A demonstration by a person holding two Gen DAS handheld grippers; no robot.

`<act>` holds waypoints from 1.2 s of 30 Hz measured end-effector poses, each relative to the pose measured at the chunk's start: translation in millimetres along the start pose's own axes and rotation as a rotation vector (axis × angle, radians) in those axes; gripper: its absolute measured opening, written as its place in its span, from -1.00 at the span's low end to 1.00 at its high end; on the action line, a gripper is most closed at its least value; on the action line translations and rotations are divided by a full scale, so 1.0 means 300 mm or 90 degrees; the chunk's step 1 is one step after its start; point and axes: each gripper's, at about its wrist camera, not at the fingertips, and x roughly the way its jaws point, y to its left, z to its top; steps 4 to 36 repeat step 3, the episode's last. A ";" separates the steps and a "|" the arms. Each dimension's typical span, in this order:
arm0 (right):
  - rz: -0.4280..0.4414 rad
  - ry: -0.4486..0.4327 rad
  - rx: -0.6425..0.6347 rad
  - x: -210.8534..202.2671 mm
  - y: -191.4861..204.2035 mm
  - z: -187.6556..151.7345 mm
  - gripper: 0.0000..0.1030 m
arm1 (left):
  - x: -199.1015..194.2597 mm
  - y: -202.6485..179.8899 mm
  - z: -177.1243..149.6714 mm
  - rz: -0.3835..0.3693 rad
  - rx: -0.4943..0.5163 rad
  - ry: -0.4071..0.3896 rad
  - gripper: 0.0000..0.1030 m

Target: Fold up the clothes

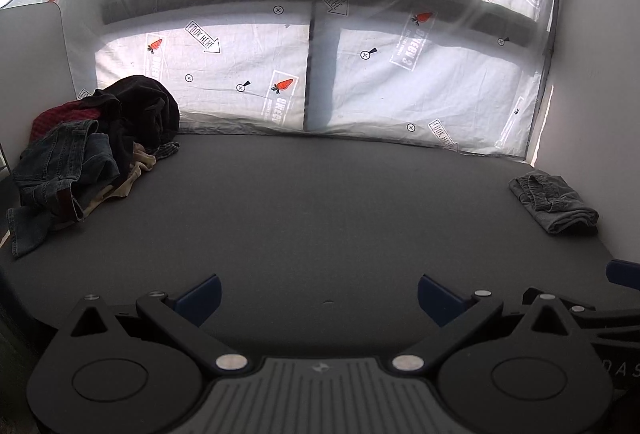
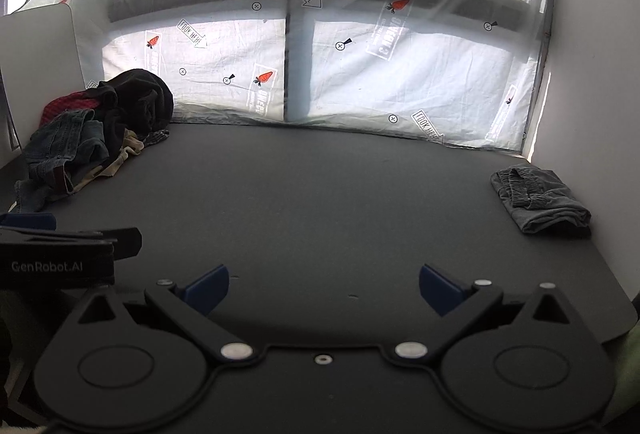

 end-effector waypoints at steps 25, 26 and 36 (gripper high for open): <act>-0.005 -0.008 0.009 0.000 -0.011 0.009 0.99 | -0.003 -0.007 0.009 0.001 0.011 -0.009 1.00; -0.005 -0.008 0.009 0.000 -0.011 0.009 0.99 | -0.003 -0.007 0.009 0.001 0.011 -0.009 1.00; -0.005 -0.008 0.009 0.000 -0.011 0.009 0.99 | -0.003 -0.007 0.009 0.001 0.011 -0.009 1.00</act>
